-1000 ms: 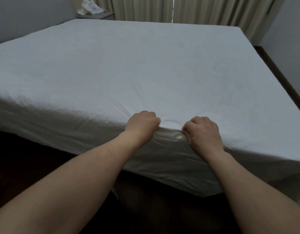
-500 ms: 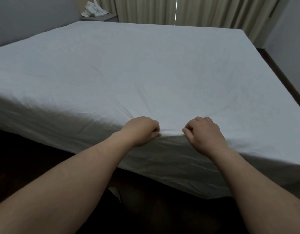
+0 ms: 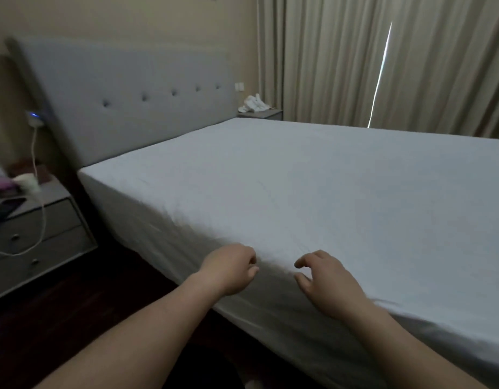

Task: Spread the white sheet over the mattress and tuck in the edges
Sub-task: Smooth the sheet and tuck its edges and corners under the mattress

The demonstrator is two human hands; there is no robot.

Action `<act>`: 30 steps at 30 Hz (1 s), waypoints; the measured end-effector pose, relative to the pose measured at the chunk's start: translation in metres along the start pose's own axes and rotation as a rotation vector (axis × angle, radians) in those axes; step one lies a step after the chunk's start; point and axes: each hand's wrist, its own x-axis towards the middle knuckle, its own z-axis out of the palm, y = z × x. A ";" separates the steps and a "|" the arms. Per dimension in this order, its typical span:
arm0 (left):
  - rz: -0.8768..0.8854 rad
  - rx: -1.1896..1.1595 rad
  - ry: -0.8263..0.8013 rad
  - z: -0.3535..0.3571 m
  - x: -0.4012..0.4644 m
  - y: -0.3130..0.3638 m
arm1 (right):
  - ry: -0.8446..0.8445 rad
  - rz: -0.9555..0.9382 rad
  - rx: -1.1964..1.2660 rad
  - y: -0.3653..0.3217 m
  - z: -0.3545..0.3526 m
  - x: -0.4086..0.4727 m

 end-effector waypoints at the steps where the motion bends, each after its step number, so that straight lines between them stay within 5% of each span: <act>1: -0.008 0.002 0.003 -0.003 -0.003 -0.009 | -0.004 -0.011 -0.002 -0.010 0.000 0.003; 17: 0.014 0.254 -0.076 0.025 0.073 -0.088 | -0.152 0.085 -0.336 -0.003 0.049 0.062; 22: 0.008 0.200 -0.131 0.056 0.113 -0.099 | 0.002 0.033 -0.396 -0.002 0.072 0.096; 30: 0.142 0.447 -0.035 0.058 0.137 -0.094 | 0.178 0.075 -0.404 0.010 0.096 0.105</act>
